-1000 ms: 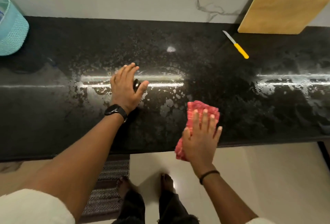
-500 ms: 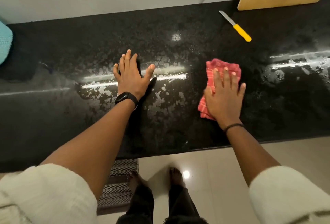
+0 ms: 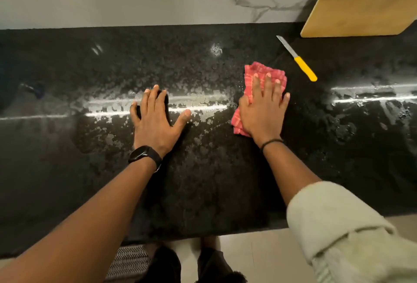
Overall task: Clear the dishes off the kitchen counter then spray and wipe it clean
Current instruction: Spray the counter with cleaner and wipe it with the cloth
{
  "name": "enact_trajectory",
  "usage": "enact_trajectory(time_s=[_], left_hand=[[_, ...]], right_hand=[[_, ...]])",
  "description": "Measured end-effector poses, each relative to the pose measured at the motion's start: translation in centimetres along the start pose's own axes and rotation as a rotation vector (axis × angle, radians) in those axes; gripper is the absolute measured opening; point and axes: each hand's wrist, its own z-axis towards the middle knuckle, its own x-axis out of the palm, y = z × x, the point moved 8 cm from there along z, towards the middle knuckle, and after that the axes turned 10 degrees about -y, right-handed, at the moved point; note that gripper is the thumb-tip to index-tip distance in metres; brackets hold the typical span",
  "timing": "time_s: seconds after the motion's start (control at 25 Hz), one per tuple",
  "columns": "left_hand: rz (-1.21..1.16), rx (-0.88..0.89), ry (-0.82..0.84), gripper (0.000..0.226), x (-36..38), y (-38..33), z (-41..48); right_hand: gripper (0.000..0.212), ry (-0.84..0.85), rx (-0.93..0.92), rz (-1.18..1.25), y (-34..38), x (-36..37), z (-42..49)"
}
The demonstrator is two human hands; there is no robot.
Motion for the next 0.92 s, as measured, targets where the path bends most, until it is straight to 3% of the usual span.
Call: enact_trajectory(time_s=[0.24, 0.32, 0.48, 0.68, 0.92], left_hand=[[0.013, 0.033, -0.024, 0.091, 0.2, -0.2, 0.6], [0.010, 0.030, -0.032, 0.092, 0.4, 0.0, 0.7], [-0.050, 0.008, -0.060, 0.094, 0.3, 0.5, 0.9], [-0.075, -0.006, -0.061, 0.098, -0.1, 0.5, 0.2], [-0.080, 0.004, -0.037, 0.096, -0.4, -0.1, 0.3]], right_hand=[[0.073, 0.051, -0.030, 0.072, 10.3, 3.5, 14.0], [0.074, 0.072, -0.111, 0.081, 14.7, 4.4, 13.7], [0.071, 0.136, -0.450, 0.116, 20.8, 4.5, 6.9], [0.069, 0.169, -0.635, 0.104, 14.5, 2.1, -4.2], [0.073, 0.111, -0.342, -0.003, -0.4, 0.1, -0.1]])
